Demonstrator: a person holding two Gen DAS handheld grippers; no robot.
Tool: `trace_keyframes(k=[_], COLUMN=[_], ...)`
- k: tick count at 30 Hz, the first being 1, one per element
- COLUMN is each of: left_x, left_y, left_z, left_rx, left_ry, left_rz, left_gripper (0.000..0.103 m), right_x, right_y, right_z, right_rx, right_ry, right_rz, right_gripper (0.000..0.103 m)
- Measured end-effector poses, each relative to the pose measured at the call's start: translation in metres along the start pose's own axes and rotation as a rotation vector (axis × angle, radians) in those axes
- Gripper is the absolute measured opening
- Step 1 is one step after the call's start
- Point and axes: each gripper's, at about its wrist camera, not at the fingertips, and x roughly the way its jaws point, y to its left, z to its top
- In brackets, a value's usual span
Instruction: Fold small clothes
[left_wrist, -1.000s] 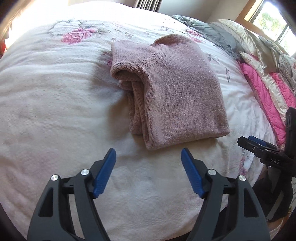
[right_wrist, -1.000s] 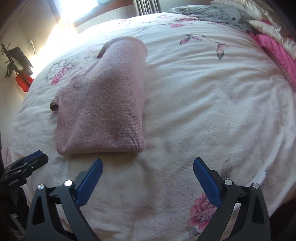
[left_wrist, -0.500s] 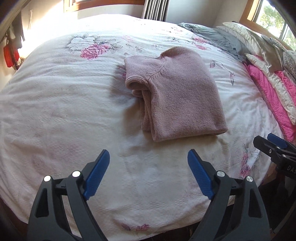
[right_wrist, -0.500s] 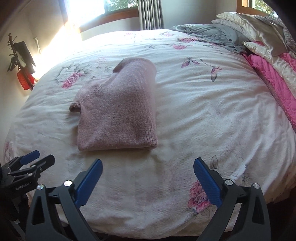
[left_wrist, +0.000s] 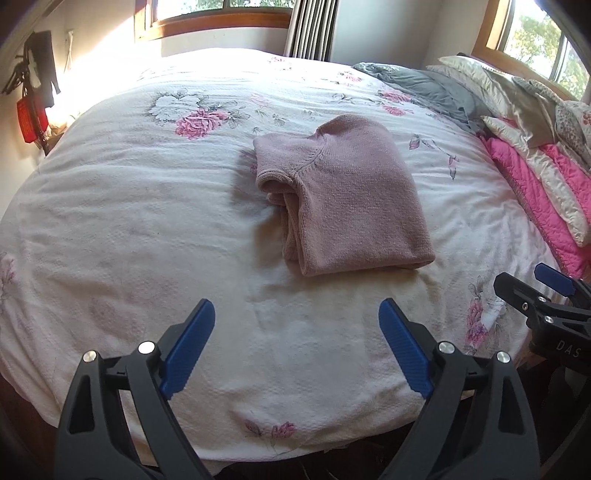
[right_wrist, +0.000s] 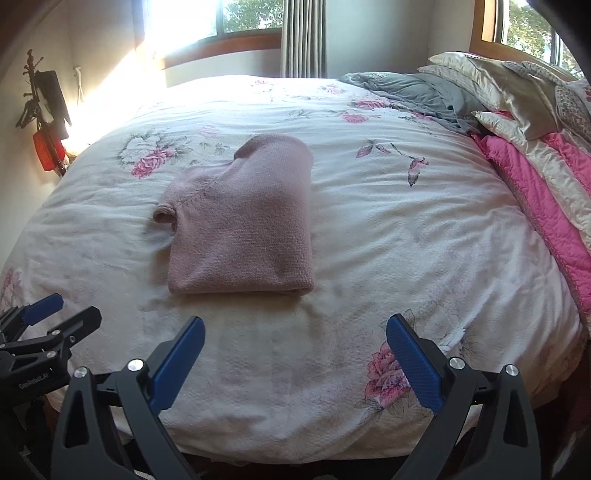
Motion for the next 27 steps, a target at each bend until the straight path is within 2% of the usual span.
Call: trace_keyframes(k=[9, 13, 22, 27], left_x=[0.0, 0.007, 0.01, 0.01], left_y=[-0.006, -0.003, -0.004, -0.004], left_z=[-0.007, -0.007, -0.005, -0.005], left_rx=[0.024, 0.007, 0.006, 0.008], left_ry=[-0.015, 0.007, 0.002, 0.003], left_rz=[0.048, 0.043, 0.051, 0.052], left_gripper=[0.09, 0.09, 0.09, 0.09], right_x=[-0.001, 0.002, 0.014, 0.016], right_y=[0.004, 0.002, -0.005, -0.009], right_z=[-0.003, -0.004, -0.002, 0.0], right_rx=[0.0, 0.004, 0.023, 0.026], right_ry=[0.007, 0.019, 0.042, 0.023], right_rz=[0.0, 0.0, 0.002, -0.037], right_gripper=[0.099, 0.099, 0.099, 0.099])
